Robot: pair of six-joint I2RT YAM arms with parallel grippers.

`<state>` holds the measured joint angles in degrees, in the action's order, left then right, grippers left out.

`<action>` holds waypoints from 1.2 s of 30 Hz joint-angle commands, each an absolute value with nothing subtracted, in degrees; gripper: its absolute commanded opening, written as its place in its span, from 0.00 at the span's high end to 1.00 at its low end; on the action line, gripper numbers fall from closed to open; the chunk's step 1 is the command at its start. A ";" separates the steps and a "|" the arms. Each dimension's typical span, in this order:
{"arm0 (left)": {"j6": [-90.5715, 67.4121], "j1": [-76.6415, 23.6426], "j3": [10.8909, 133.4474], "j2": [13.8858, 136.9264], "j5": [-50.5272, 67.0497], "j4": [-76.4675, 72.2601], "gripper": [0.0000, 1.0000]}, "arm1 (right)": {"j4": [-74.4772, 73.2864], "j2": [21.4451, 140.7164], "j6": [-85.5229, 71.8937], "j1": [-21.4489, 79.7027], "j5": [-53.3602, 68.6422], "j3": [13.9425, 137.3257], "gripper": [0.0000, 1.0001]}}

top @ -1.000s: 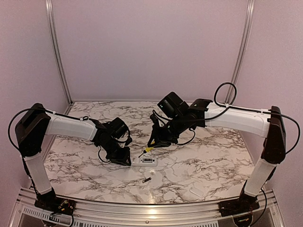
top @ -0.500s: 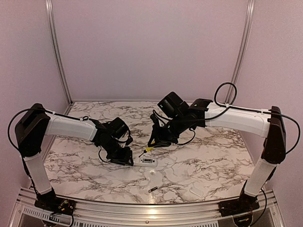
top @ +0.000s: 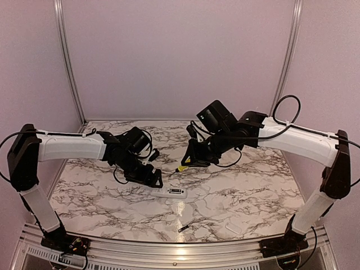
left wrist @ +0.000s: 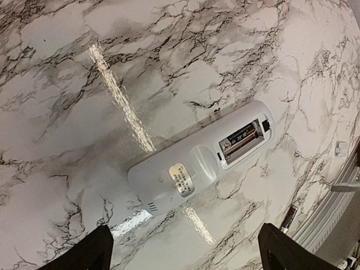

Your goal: Unload the batteries from the remote control

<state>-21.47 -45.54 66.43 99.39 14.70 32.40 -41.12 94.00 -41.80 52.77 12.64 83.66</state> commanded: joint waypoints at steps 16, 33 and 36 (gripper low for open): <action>25.35 -45.57 53.92 80.33 14.51 12.43 0.01 | -47.02 89.03 -43.29 53.26 7.07 82.70 1.00; 47.49 -45.16 65.89 100.25 21.64 29.77 0.11 | -46.95 76.97 -53.54 53.26 3.62 70.76 1.00; 47.21 -45.18 66.26 102.94 20.55 28.63 0.12 | -47.30 75.58 -54.34 53.26 3.39 69.74 1.00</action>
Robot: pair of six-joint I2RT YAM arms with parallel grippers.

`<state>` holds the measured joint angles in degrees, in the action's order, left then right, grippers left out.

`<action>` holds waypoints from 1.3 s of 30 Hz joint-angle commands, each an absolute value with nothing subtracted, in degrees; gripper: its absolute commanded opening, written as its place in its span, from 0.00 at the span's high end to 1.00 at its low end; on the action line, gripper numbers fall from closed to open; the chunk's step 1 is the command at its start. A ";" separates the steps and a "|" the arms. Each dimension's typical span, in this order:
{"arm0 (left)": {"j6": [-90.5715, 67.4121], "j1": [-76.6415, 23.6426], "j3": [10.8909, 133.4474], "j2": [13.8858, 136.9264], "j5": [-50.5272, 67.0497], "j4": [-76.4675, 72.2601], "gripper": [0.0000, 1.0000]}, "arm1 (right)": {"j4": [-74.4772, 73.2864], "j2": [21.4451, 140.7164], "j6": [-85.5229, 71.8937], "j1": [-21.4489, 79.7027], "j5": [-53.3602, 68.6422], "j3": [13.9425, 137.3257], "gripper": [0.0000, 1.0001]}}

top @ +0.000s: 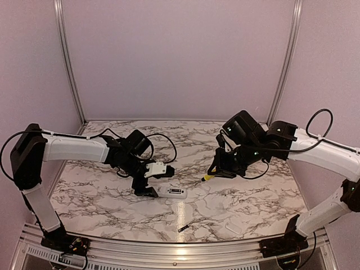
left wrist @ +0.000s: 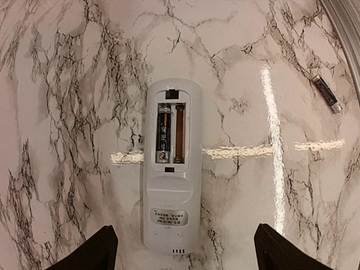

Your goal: Unload the batteries from the remote control

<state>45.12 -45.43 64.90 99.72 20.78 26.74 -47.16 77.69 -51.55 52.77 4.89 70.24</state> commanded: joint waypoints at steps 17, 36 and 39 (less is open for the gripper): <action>44.60 -45.13 66.00 109.63 17.51 23.93 0.19 | -47.78 76.88 -54.07 53.26 4.12 70.94 1.00; 35.92 -45.99 61.06 106.73 19.05 20.46 0.38 | -46.76 78.06 -53.80 53.26 4.81 71.35 1.00; 34.33 -46.37 61.87 107.74 18.98 21.29 0.35 | -46.76 78.11 -53.74 53.26 4.83 71.50 1.00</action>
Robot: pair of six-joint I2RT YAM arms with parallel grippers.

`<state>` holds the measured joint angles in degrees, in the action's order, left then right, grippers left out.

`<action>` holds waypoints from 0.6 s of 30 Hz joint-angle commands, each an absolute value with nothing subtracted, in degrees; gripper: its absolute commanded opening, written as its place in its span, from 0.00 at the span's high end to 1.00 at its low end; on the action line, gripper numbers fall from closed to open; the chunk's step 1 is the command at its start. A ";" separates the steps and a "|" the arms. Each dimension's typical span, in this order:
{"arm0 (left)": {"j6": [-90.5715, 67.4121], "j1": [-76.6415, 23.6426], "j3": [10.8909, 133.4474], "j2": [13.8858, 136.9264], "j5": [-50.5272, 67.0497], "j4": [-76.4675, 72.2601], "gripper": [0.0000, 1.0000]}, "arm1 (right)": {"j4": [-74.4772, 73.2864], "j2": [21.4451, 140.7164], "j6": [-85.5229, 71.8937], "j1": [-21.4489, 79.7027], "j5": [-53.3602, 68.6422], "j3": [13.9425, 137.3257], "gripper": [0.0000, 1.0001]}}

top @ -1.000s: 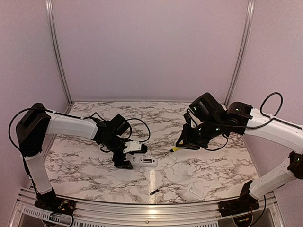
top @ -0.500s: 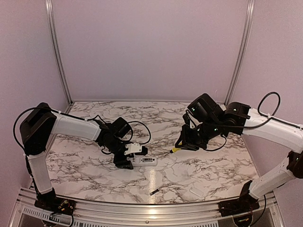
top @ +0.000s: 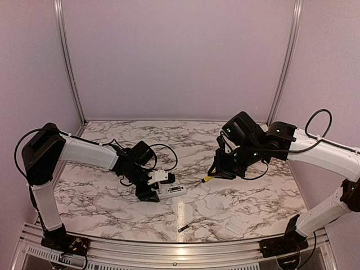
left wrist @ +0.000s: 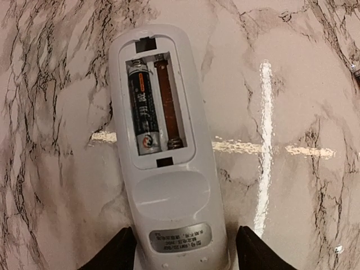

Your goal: Unload the batteries from the remote control

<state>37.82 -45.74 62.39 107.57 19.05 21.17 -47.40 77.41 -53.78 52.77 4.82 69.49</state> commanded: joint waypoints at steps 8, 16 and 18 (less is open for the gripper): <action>30.66 -47.52 61.94 109.03 16.39 19.84 0.38 | -46.98 77.55 -54.22 53.26 4.61 71.72 1.00; 26.75 -50.00 58.31 107.68 11.59 14.90 0.44 | -46.98 77.57 -54.34 53.26 4.57 71.72 1.00; 26.42 -50.29 58.04 107.52 11.04 14.66 0.47 | -46.93 77.60 -54.29 53.26 4.57 71.72 1.00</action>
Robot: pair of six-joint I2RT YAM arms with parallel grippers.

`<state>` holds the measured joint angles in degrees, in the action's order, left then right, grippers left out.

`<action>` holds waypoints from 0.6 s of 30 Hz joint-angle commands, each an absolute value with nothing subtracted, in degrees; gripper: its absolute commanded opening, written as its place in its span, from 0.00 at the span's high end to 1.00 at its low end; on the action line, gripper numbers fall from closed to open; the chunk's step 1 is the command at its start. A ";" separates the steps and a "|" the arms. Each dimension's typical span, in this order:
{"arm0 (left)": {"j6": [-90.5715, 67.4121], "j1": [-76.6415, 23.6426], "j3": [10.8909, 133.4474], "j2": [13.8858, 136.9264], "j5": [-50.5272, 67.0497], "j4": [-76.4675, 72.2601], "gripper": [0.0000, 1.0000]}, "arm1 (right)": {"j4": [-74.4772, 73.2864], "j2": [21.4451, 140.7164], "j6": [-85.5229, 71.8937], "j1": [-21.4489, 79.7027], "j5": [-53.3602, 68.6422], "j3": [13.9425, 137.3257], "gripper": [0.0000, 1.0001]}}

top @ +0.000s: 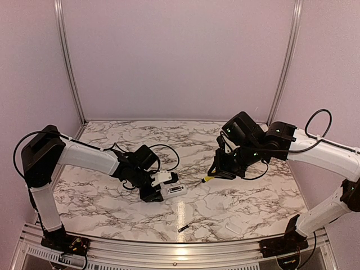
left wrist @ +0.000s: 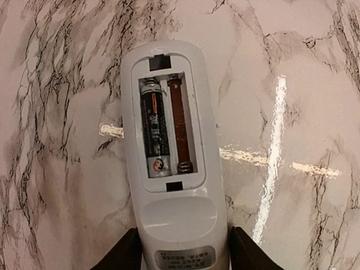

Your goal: Unload the batteries from the remote control

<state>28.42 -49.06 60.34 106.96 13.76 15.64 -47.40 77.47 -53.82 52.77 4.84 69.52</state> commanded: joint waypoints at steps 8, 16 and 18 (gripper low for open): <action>24.29 -51.17 55.88 106.05 10.37 12.63 0.59 | -46.52 77.42 -54.64 53.26 4.32 71.12 1.00; 15.63 -51.68 55.09 102.23 9.79 10.67 0.63 | -45.92 76.57 -56.28 53.26 3.21 70.37 1.00; 11.09 -51.75 54.58 101.07 9.79 9.25 0.69 | -45.31 76.18 -57.11 53.26 2.78 69.88 1.00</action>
